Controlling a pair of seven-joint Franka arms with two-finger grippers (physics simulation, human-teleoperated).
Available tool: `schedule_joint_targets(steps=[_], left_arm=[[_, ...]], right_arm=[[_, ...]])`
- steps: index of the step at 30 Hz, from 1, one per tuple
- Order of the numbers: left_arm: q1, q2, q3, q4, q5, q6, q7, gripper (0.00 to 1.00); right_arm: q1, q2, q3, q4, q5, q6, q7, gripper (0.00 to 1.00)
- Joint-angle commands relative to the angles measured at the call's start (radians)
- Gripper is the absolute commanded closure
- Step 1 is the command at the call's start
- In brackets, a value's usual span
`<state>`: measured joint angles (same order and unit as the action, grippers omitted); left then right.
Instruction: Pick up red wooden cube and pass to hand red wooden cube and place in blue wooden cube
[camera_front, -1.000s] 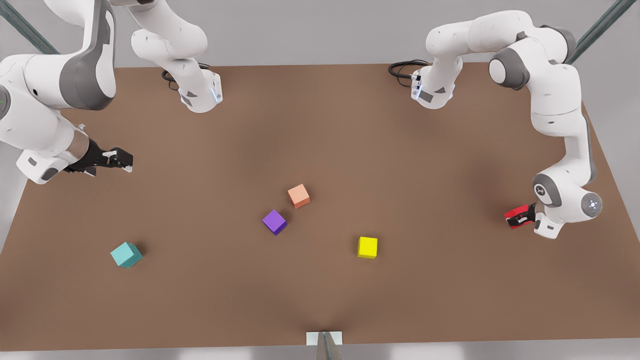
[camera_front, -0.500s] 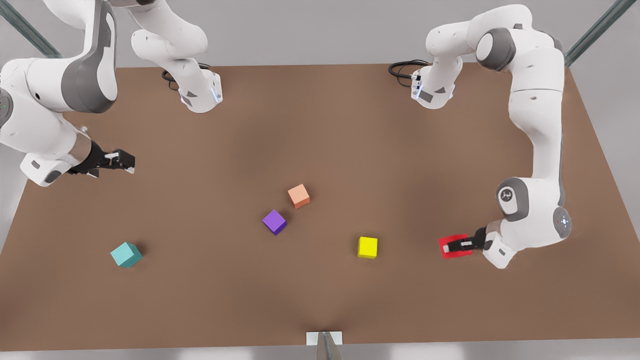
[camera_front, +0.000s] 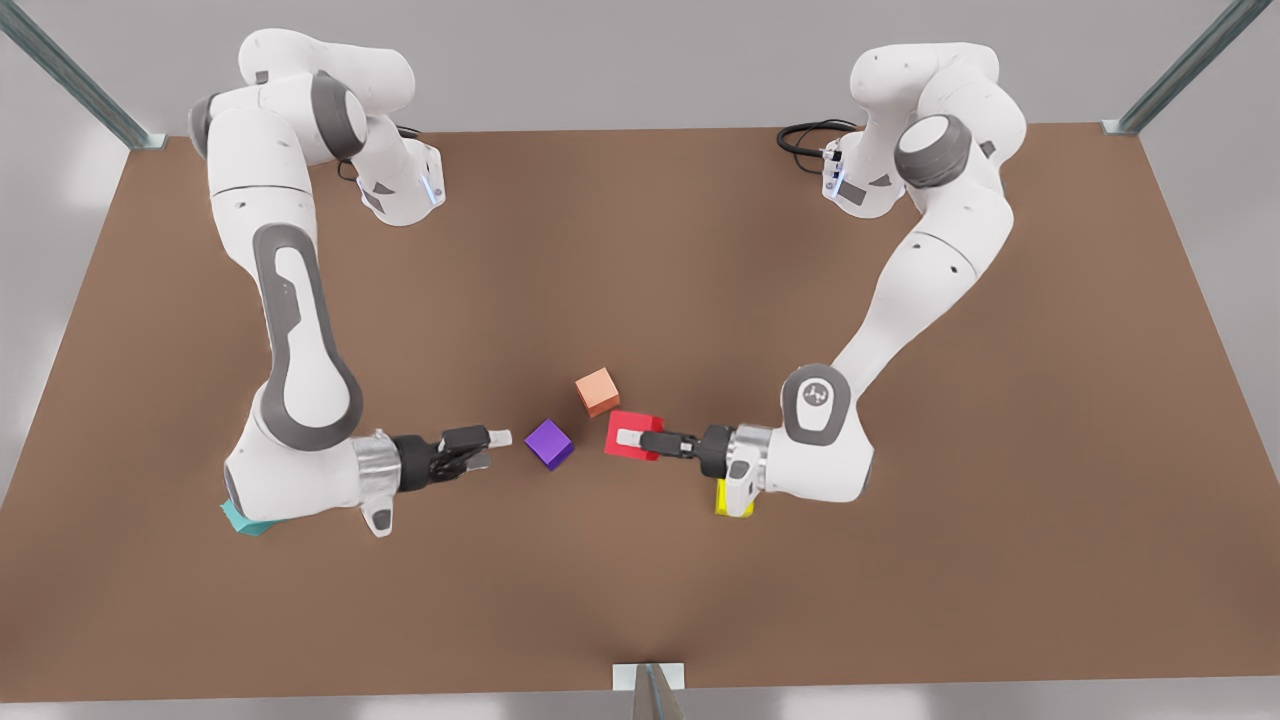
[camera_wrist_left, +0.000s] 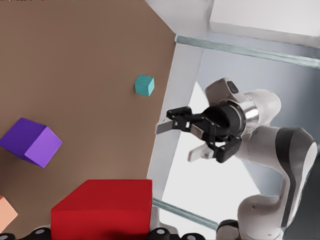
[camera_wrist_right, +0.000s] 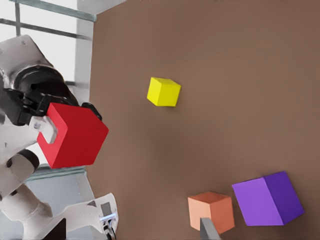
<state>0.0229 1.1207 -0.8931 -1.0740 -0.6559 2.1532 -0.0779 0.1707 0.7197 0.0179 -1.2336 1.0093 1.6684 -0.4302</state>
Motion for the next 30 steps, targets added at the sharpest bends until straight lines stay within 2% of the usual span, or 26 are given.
schedule_joint_targets(steps=[1,4,10,18,30], left_arm=[[-0.003,0.007,-0.003,0.009,-0.039,0.077,0.139,0.33],[-0.021,0.014,-0.004,0.016,-0.040,0.129,0.141,0.33],[-0.041,0.036,-0.004,0.043,-0.039,0.136,0.170,0.33],[-0.055,0.053,-0.006,0.082,-0.040,0.151,0.168,0.33],[-0.095,0.059,-0.004,0.085,-0.040,0.186,0.168,0.33]], right_arm=[[0.023,0.010,0.007,-0.003,0.112,0.152,-0.896,0.00],[0.035,0.023,0.007,-0.032,0.207,0.152,-1.242,0.00],[0.035,0.021,0.010,-0.076,0.325,0.163,-1.619,0.00],[0.069,0.037,0.020,-0.110,0.529,0.205,-1.725,0.00],[0.079,0.060,0.037,-0.110,0.565,0.205,-1.740,0.00]])
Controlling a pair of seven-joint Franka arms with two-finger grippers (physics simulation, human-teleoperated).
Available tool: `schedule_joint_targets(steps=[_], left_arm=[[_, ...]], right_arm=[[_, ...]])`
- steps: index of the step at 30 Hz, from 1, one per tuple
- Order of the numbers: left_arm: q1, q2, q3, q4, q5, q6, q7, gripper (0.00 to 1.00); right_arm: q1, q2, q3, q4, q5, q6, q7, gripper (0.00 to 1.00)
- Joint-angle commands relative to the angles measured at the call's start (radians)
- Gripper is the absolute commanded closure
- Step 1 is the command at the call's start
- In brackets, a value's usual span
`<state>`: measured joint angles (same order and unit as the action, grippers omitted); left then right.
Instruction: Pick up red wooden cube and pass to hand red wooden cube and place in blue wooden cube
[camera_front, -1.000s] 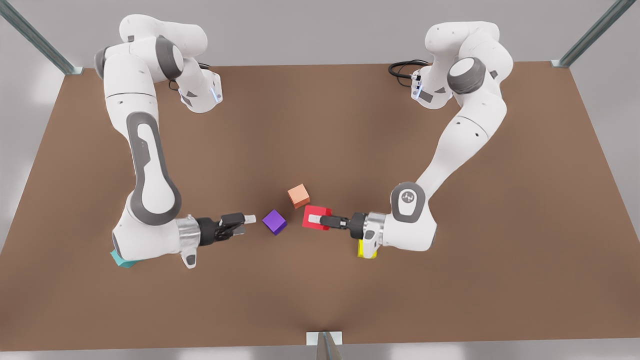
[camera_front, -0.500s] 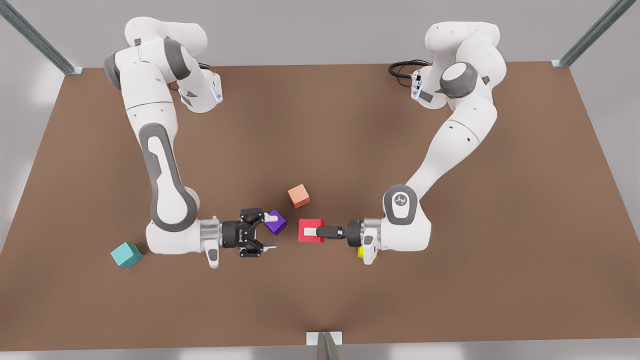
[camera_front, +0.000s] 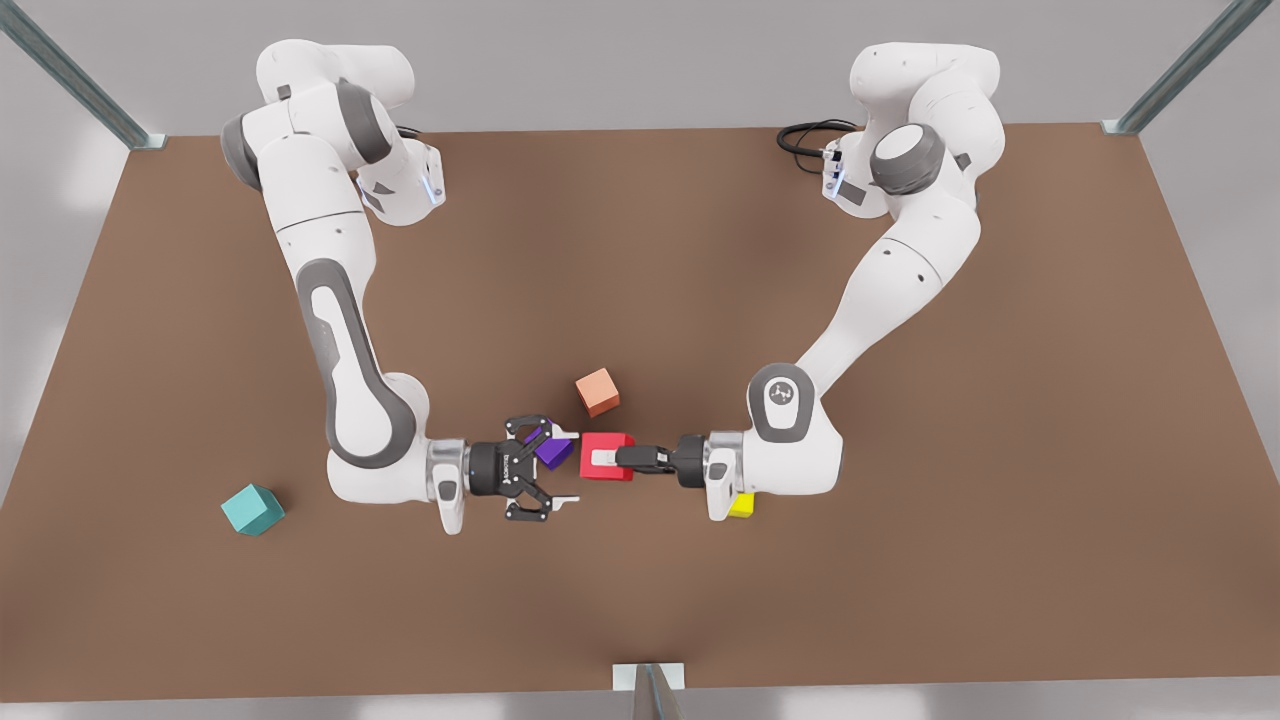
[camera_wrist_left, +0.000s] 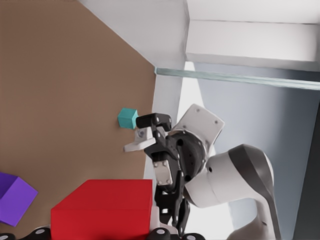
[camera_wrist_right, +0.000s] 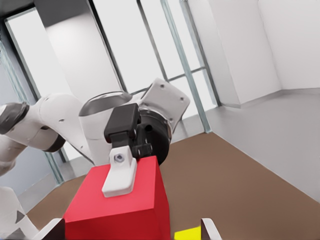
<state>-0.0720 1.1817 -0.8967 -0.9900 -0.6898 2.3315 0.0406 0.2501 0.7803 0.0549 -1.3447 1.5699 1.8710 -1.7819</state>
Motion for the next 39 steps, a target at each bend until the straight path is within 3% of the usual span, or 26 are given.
schedule_joint_targets(steps=[1,39], left_arm=[[0.000,-0.002,-0.001,0.001,-0.005,0.006,0.050,0.33],[-0.025,0.013,-0.001,0.024,-0.005,0.049,0.076,0.33]], right_arm=[[0.000,-0.001,0.000,-0.001,0.004,0.002,-0.389,0.00],[0.020,0.043,0.052,-0.017,0.076,0.028,-0.367,0.00]])
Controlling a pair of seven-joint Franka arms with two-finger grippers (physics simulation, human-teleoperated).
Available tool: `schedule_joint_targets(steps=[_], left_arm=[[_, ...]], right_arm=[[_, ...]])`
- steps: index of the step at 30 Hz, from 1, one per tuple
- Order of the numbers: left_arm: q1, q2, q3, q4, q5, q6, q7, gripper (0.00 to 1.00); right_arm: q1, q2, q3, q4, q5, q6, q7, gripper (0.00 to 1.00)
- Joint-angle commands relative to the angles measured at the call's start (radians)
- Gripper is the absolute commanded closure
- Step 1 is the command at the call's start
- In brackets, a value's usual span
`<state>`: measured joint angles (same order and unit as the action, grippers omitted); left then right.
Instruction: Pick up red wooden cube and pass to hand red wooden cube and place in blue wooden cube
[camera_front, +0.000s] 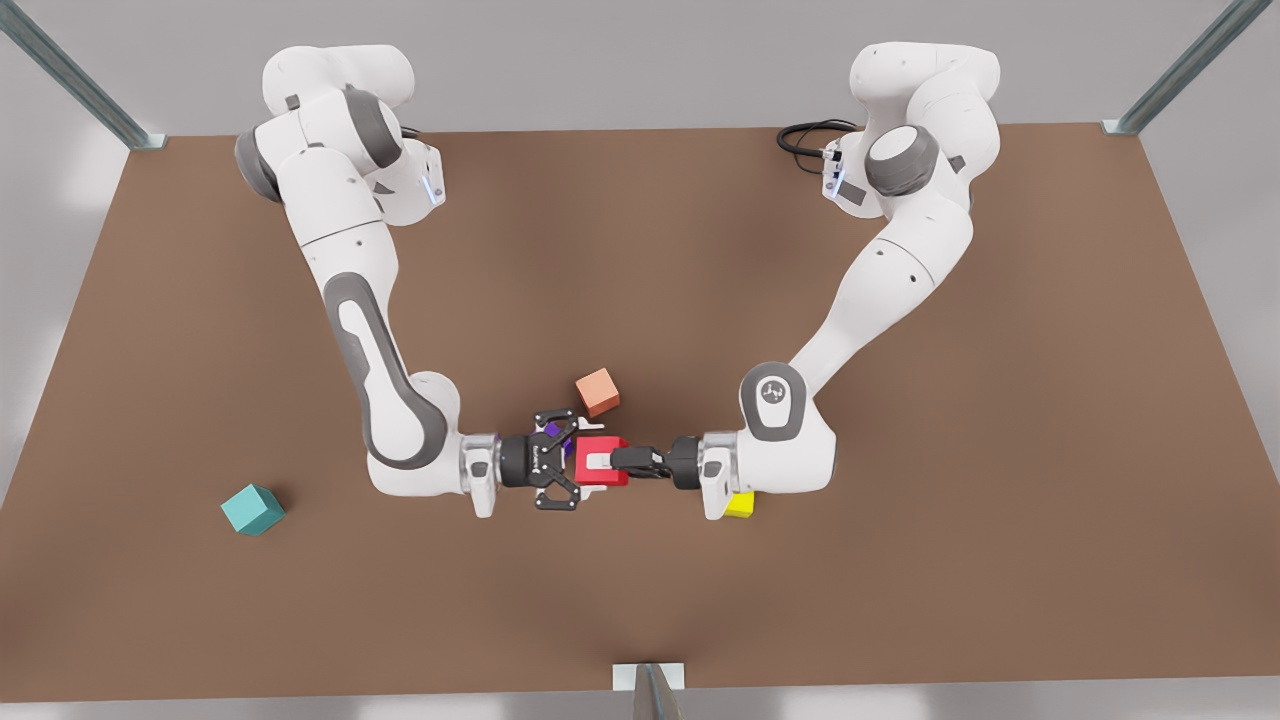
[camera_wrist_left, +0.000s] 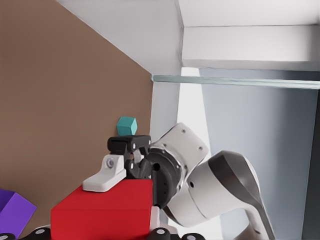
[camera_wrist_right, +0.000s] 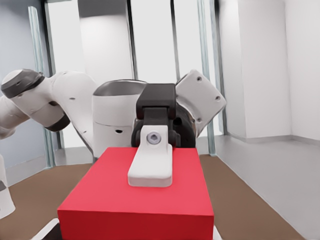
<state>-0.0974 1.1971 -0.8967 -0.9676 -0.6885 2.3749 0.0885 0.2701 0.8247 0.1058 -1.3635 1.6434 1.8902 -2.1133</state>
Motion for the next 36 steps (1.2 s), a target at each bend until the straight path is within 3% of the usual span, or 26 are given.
schedule_joint_targets(steps=[1,6,8,10,11,13,14,23,26,27,29,31,32,35,36], left_arm=[[-0.002,0.002,-0.001,0.001,-0.006,0.006,0.031,0.33],[-0.009,0.005,0.001,0.009,-0.006,0.007,0.031,0.33],[-0.010,0.005,0.001,0.009,-0.006,0.007,0.031,0.33],[-0.008,0.005,0.001,0.009,-0.006,0.007,0.031,0.33],[-0.008,0.005,0.001,0.009,-0.006,0.006,0.030,0.32],[-0.008,0.004,0.001,0.009,-0.006,0.006,0.030,0.16],[-0.008,0.004,0.001,0.009,-0.006,0.006,0.028,0.00],[0.059,-0.011,-0.001,-0.003,-0.003,-0.037,0.027,0.00],[0.205,-0.044,-0.002,-0.045,0.018,-0.242,0.014,0.00],[0.263,-0.056,-0.002,-0.045,0.090,-0.342,0.011,0.00],[0.383,-0.165,-0.011,-0.019,0.571,-0.853,-0.260,0.00],[0.398,-0.318,-0.010,-0.016,1.044,-1.037,-0.276,0.00],[0.398,-0.358,-0.008,-0.016,1.141,-1.089,-0.276,0.00],[0.513,-0.464,-0.013,-0.022,1.147,-1.201,-0.270,0.00],[0.276,-0.727,0.447,-0.208,0.900,-1.087,-0.228,0.00]], right_arm=[[0.000,-0.001,0.003,0.001,0.003,0.012,-0.036,0.00],[0.000,0.002,0.011,0.001,0.003,0.029,-0.036,0.00],[0.000,0.007,0.011,0.010,0.001,0.029,-0.036,0.22],[0.000,0.007,0.012,0.014,0.001,0.030,-0.036,0.31],[0.000,0.007,0.012,0.014,0.001,0.030,-0.034,0.31],[0.000,0.007,0.012,0.015,0.003,0.030,-0.034,0.31],[0.000,0.008,0.012,0.015,0.003,0.029,-0.033,0.31],[-0.009,0.007,0.011,0.015,-0.004,0.020,-0.019,0.31],[-0.135,-0.001,0.002,0.018,-0.234,-0.077,0.030,0.31],[-0.221,-0.006,0.002,0.018,-0.425,-0.161,0.105,0.31],[-0.296,0.045,-0.017,0.012,-0.615,-0.175,0.128,0.31],[-0.313,0.039,-0.104,0.113,-0.901,-0.252,0.300,0.31],[-0.313,0.036,-0.147,0.170,-0.983,-0.290,0.326,0.31],[-0.312,0.007,-0.273,0.251,-1.106,-0.362,0.334,0.31],[-0.310,0.005,-0.297,0.288,-1.194,-0.362,0.334,0.31]])
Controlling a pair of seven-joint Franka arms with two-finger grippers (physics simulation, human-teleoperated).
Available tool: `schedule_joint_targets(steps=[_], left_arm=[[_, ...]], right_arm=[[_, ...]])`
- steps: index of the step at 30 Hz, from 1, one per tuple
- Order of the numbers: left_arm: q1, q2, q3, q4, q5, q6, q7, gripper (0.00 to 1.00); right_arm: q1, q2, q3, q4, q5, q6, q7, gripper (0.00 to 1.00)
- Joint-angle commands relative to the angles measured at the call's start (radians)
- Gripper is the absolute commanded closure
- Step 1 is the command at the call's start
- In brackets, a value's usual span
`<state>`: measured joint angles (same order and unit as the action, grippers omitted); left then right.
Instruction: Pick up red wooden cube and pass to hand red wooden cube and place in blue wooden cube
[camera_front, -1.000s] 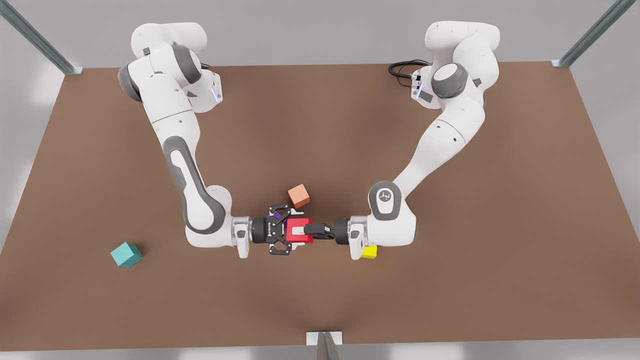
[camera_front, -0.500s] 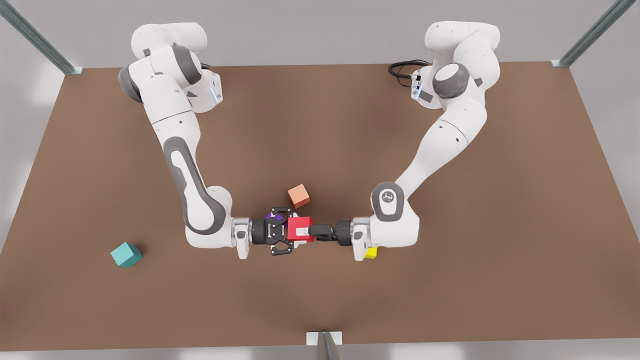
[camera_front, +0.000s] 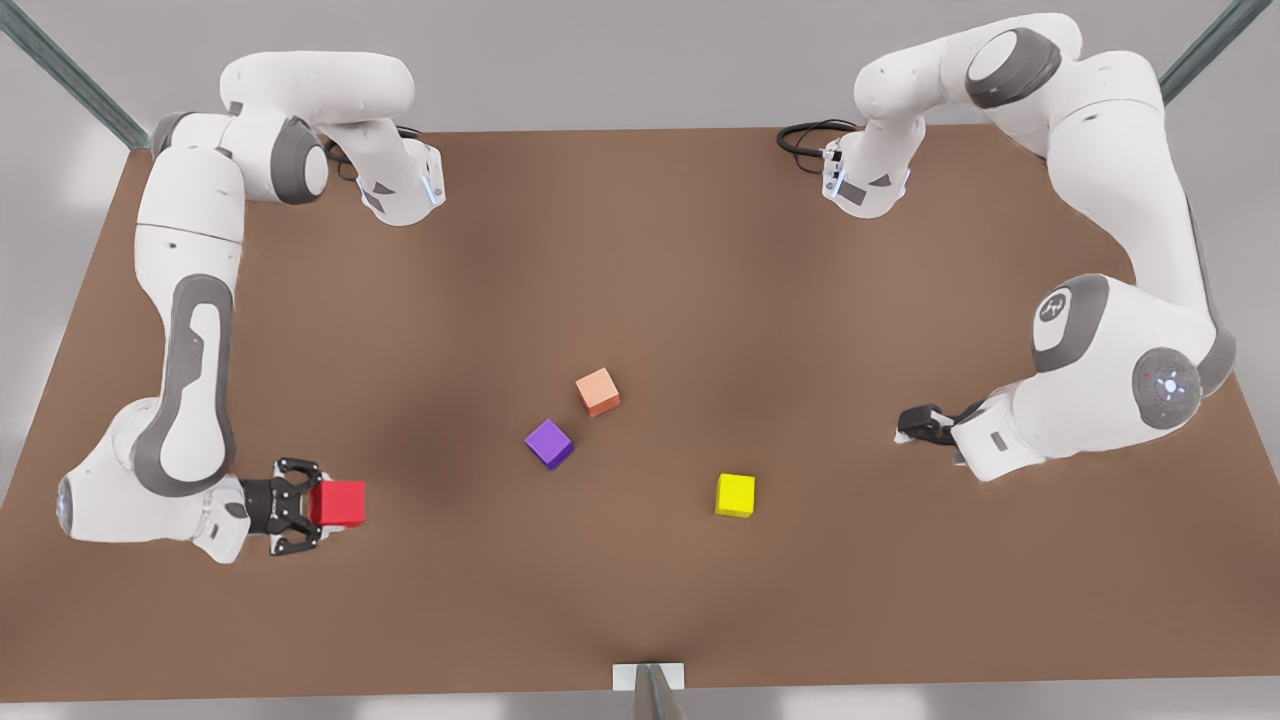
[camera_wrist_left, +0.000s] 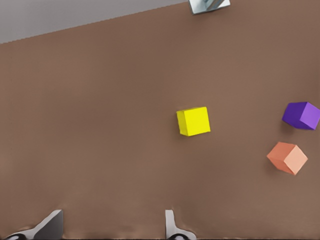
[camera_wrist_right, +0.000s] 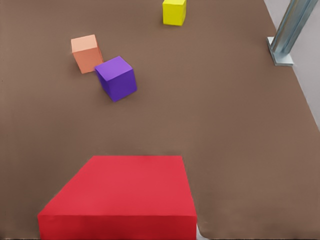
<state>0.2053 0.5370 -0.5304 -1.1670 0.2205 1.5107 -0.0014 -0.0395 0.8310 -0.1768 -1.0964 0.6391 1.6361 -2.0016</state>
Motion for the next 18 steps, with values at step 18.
schedule_joint_targets(steps=[18], left_arm=[[-0.250,-0.232,0.452,-0.264,-0.205,-0.092,0.049,0.00]], right_arm=[[0.035,-0.009,-0.096,-0.082,-0.581,0.324,0.224,0.31]])
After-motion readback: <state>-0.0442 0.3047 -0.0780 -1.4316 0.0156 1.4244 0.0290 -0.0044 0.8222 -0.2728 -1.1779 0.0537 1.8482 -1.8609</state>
